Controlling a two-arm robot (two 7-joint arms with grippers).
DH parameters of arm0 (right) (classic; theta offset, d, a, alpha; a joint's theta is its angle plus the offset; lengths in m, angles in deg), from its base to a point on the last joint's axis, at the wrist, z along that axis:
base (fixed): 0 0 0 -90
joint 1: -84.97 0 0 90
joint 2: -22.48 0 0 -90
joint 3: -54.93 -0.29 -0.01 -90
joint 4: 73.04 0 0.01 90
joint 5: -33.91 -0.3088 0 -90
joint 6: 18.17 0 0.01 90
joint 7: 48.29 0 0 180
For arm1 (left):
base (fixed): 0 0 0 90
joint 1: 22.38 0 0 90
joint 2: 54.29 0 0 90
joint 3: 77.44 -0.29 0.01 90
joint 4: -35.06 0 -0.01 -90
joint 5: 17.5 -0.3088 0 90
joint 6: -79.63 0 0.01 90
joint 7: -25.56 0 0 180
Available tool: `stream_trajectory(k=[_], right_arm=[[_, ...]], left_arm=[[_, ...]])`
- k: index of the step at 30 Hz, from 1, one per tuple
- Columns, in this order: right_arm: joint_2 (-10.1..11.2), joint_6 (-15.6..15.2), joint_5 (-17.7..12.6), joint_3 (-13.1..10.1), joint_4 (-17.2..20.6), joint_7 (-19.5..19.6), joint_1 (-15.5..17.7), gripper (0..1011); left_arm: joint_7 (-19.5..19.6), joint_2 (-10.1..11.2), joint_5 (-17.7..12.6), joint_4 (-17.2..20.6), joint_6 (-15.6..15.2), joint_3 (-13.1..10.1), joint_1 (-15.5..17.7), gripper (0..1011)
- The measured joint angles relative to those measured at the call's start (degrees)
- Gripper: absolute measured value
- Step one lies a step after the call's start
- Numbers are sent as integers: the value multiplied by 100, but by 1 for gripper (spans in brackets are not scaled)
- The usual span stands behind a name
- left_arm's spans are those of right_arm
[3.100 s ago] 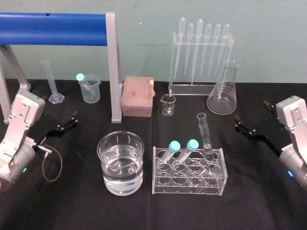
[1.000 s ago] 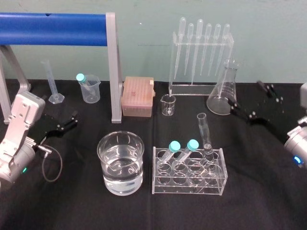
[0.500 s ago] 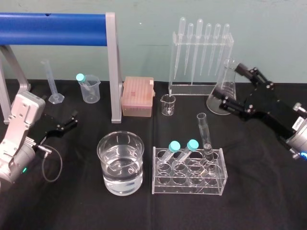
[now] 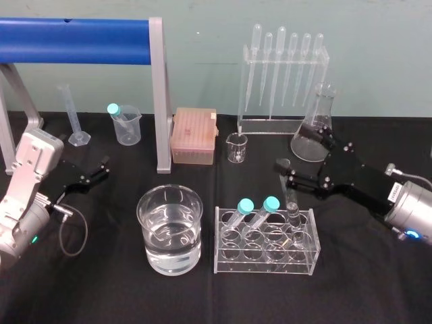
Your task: Hold the test tube with one hand and immerse one end into the beaker, then return it to the test tube rack.
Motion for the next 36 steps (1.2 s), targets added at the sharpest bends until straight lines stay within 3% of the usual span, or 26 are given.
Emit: stream_trajectory(k=[14, 36], right_arm=[[-145, -428, 294, 163, -337, -27, -165, 1000], [-190, -609, 432, 210, -401, 46, -222, 1000]], left_arm=[[0, 0, 0, 0, 0, 0, 0, 1000], [0, 0, 0, 0, 0, 0, 0, 1000]])
